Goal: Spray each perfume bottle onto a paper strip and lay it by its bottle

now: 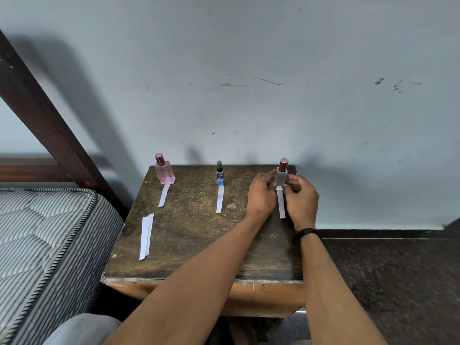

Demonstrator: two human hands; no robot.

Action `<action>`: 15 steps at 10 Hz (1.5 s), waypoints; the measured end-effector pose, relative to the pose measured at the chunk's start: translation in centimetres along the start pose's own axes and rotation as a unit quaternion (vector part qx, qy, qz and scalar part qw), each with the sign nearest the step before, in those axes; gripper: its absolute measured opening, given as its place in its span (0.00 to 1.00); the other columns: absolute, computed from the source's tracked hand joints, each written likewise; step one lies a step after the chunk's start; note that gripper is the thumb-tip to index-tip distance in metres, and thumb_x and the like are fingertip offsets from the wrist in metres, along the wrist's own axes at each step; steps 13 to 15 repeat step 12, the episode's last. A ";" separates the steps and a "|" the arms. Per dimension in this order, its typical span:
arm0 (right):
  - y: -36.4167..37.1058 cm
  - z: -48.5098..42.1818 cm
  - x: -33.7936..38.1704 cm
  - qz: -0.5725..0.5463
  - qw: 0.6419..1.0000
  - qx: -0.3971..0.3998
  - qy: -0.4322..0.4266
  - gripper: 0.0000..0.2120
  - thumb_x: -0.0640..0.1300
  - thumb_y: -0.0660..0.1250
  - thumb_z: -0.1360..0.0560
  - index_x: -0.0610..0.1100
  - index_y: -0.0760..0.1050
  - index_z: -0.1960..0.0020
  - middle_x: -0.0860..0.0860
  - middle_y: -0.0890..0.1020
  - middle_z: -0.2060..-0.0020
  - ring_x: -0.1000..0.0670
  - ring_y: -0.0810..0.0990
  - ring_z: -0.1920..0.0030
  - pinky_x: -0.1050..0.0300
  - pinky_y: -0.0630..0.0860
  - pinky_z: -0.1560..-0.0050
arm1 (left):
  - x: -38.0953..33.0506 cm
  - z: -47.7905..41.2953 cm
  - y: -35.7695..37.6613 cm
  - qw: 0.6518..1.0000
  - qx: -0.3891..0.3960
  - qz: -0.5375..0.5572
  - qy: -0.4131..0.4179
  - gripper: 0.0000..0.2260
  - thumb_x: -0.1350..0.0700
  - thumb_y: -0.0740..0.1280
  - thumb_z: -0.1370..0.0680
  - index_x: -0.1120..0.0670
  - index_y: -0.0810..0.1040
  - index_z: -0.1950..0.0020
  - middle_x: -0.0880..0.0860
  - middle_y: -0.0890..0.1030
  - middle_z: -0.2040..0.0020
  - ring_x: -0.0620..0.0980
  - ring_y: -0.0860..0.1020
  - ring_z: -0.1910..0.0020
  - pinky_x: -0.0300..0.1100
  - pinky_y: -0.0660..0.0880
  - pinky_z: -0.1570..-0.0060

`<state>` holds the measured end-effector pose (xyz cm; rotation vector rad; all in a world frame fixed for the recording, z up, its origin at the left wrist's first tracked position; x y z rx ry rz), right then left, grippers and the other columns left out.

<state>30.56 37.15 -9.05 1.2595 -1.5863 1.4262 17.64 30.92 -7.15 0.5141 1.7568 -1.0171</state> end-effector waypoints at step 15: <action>-3.4 2.8 1.3 -0.149 0.982 -0.111 0.024 0.13 0.34 0.70 0.23 0.52 0.83 0.53 0.53 0.85 0.55 0.50 0.84 0.59 0.64 0.81 0.62 | 1.4 8.5 -5.7 0.995 0.035 0.055 -0.073 0.21 0.65 0.65 0.20 0.51 0.73 0.27 0.45 0.75 0.38 0.41 0.77 0.43 0.23 0.70 0.43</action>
Point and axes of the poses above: each hand's wrist, its own z-axis away from the middle knuckle, its own y-axis out of the palm, x = y × z, the point moved 8 cm from there along -z, towards the middle knuckle
